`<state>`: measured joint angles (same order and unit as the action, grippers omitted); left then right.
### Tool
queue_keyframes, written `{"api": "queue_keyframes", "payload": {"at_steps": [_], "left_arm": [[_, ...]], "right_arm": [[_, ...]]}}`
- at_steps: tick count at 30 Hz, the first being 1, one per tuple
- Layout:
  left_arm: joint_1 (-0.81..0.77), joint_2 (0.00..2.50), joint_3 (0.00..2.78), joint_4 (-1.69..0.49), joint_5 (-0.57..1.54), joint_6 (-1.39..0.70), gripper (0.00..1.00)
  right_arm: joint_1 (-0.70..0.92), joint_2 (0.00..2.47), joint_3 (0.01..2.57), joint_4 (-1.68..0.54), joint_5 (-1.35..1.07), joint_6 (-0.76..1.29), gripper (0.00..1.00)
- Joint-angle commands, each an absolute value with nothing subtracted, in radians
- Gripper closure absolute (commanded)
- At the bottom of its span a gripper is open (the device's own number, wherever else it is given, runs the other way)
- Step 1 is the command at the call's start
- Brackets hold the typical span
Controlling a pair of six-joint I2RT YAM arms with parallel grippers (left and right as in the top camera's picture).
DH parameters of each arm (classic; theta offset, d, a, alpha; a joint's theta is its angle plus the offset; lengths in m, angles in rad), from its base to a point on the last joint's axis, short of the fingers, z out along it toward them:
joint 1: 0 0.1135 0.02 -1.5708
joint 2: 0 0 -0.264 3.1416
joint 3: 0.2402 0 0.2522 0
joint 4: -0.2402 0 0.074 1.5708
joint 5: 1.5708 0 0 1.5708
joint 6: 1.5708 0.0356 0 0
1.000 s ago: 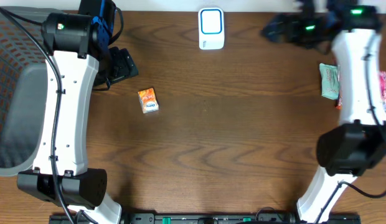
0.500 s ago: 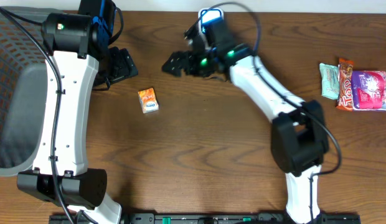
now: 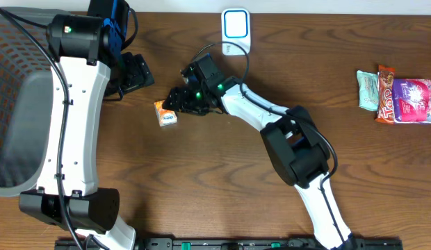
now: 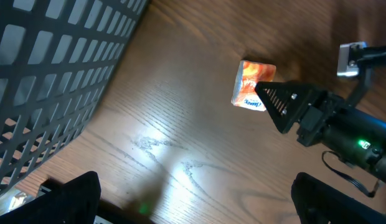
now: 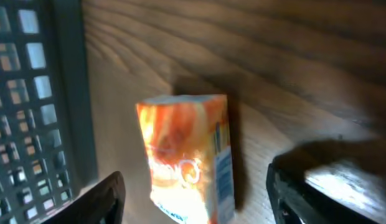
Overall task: Scan the item barcode
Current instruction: 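Reach the right gripper to the orange tissue packet and grasp it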
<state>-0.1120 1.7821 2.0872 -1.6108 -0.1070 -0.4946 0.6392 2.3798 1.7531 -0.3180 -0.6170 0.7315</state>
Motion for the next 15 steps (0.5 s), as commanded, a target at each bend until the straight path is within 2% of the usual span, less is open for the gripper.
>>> {"api": "queue_keyframes", "payload": {"at_steps": [1, 7, 9, 11, 12, 14, 15], "left_arm": [[-0.112, 1.781, 2.091, -1.664, -0.113, -0.495, 0.02], [-0.112, 1.781, 2.091, -1.664, -0.113, -0.495, 0.02], [-0.112, 1.781, 2.091, -1.664, -0.113, -0.495, 0.02], [-0.112, 1.781, 2.091, -1.664, -0.113, -0.495, 0.02], [-0.112, 1.781, 2.091, -1.664, -0.113, -0.495, 0.02], [-0.112, 1.781, 2.091, -1.664, -0.113, -0.495, 0.02], [-0.112, 1.781, 2.091, -1.664, -0.113, -0.495, 0.02]], "right_arm": [[0.657, 2.416, 1.749, -0.329, -0.609, 0.755, 0.34], [0.686, 2.424, 1.749, -0.332, -0.595, 0.755, 0.36], [0.697, 2.424, 1.749, -0.334, -0.573, 0.755, 0.42], [0.702, 2.424, 1.749, -0.333, -0.565, 0.755, 0.54], [0.702, 2.424, 1.749, -0.334, -0.562, 0.755, 0.64], [0.701, 2.424, 1.749, -0.343, -0.563, 0.756, 0.99], [0.699, 2.424, 1.749, -0.345, -0.565, 0.756, 0.99]]}}
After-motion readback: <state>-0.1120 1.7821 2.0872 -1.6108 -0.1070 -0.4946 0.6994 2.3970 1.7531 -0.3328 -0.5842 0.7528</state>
